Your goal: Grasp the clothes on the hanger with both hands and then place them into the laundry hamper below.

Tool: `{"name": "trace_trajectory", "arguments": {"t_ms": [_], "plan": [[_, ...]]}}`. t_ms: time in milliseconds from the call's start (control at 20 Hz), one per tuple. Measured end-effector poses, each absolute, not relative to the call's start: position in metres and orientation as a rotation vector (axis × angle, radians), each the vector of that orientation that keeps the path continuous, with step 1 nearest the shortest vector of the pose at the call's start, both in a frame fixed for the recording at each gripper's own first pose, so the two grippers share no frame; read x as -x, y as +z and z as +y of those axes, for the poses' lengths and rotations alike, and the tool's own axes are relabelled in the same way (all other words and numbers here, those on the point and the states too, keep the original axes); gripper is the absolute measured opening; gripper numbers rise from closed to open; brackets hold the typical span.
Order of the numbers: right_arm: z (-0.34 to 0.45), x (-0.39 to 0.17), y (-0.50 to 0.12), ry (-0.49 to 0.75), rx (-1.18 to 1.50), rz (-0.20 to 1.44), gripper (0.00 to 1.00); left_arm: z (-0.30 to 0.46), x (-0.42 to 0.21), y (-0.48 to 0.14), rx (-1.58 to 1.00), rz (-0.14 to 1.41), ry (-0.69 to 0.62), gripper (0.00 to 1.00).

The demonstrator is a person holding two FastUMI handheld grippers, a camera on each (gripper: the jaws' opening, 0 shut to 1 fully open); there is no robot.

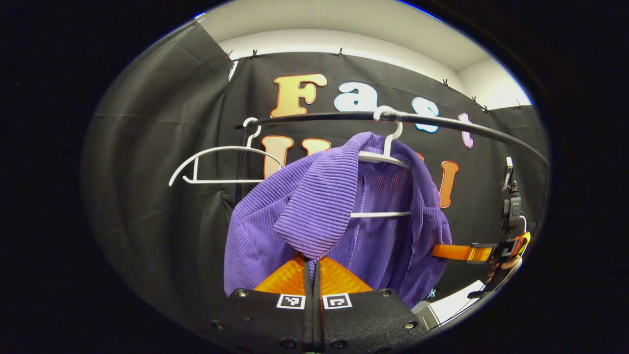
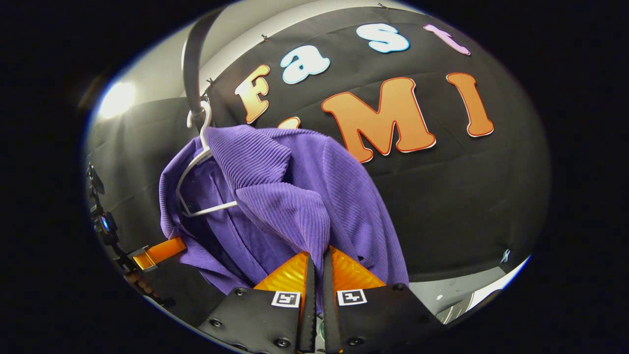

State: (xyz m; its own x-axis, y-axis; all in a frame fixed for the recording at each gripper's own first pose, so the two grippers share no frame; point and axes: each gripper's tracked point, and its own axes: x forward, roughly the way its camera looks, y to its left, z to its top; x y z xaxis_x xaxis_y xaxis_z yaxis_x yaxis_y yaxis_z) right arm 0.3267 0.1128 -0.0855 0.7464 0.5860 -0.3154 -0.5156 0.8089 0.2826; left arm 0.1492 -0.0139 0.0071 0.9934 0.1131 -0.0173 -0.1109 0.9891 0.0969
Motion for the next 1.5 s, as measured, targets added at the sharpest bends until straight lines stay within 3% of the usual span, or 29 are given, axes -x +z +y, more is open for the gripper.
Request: {"name": "trace_trajectory", "arguments": {"t_ms": [500,750,1100,1500], "plan": [[0.082,-0.372,-0.039,0.6,-0.253,0.393,0.15,0.032,-0.118,0.075,-0.112,-0.096,0.225,0.01],[0.072,-0.396,-0.01,0.624,-0.421,0.389,0.14,0.053,-0.12,0.114,-0.119,-0.159,0.246,0.0],[0.064,-0.415,0.038,0.66,-0.509,0.302,0.14,0.067,-0.135,0.151,-0.111,-0.191,0.207,0.0],[0.06,-0.43,0.08,0.677,-0.571,0.249,0.14,0.069,-0.143,0.161,-0.02,-0.154,0.076,0.0]]}}
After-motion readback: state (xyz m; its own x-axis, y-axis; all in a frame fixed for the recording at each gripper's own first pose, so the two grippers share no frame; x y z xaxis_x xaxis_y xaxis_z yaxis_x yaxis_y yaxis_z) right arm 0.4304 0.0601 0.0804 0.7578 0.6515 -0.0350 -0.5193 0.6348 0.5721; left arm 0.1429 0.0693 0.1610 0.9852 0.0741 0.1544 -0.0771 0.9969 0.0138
